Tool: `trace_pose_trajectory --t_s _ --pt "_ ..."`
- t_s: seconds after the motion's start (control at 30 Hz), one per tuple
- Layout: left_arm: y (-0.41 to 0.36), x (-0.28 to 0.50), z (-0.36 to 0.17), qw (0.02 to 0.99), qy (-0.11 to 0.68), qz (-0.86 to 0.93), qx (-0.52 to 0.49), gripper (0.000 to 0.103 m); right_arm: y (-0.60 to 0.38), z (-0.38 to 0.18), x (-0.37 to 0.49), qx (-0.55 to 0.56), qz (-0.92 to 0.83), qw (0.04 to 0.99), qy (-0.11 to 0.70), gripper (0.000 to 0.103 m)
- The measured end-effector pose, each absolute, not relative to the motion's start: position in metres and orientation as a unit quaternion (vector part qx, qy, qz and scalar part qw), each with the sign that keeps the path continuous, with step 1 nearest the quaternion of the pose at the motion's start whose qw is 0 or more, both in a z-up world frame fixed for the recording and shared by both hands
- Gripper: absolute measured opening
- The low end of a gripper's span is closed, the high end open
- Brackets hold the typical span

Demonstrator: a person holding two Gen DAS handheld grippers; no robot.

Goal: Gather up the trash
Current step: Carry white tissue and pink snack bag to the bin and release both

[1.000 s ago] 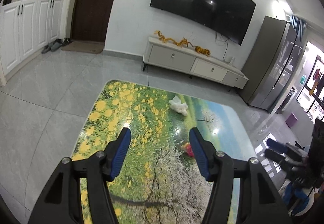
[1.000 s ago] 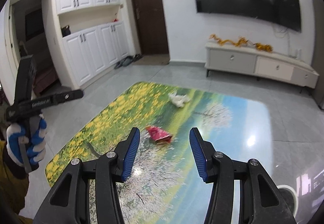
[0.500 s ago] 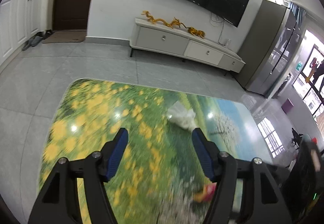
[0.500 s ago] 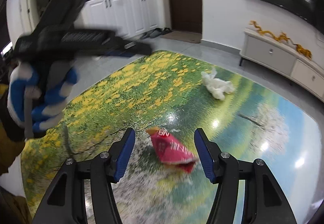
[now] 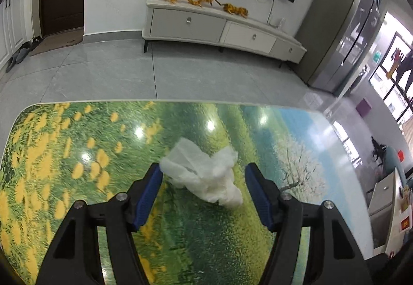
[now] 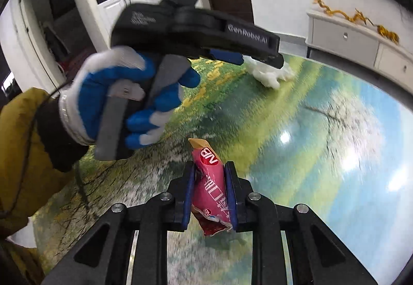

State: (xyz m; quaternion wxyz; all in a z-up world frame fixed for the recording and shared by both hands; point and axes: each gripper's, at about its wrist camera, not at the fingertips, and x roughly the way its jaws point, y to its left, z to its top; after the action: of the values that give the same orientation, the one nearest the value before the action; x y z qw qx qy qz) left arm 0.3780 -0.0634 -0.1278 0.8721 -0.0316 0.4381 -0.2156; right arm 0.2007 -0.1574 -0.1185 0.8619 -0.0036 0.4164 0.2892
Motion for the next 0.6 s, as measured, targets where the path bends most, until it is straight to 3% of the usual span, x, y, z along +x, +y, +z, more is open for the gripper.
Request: trace_pose_trajectory --t_s 0.03,0.1,0.13,0.3,0.6 --pt "-0.066 0.377 -0.129 0.871 0.44 -0.217 -0.031 0.05 -0.161 -0.117 0.198 0.0 0.288 0.863 0.416 0.022" --pt "-0.069 0.374 -0.131 0.87 0.44 -0.22 -0.036 0.023 -0.165 -0.116 0.192 0.007 0.284 0.865 0.413 0.022" --pt "-0.068 0.372 -0.133 0.865 0.446 -0.226 -0.044 0.017 -0.168 -0.114 0.188 0.009 0.281 0.867 0.412 0.022" --pt "-0.06 0.338 -0.123 0.869 0.437 -0.222 -0.058 0.012 -0.184 -0.105 0.161 0.026 0.258 0.877 0.404 0.022" --pt "-0.061 0.208 -0.069 0.89 0.383 -0.248 -0.012 0.011 -0.222 -0.074 0.1 0.047 0.204 0.9 0.383 0.022"
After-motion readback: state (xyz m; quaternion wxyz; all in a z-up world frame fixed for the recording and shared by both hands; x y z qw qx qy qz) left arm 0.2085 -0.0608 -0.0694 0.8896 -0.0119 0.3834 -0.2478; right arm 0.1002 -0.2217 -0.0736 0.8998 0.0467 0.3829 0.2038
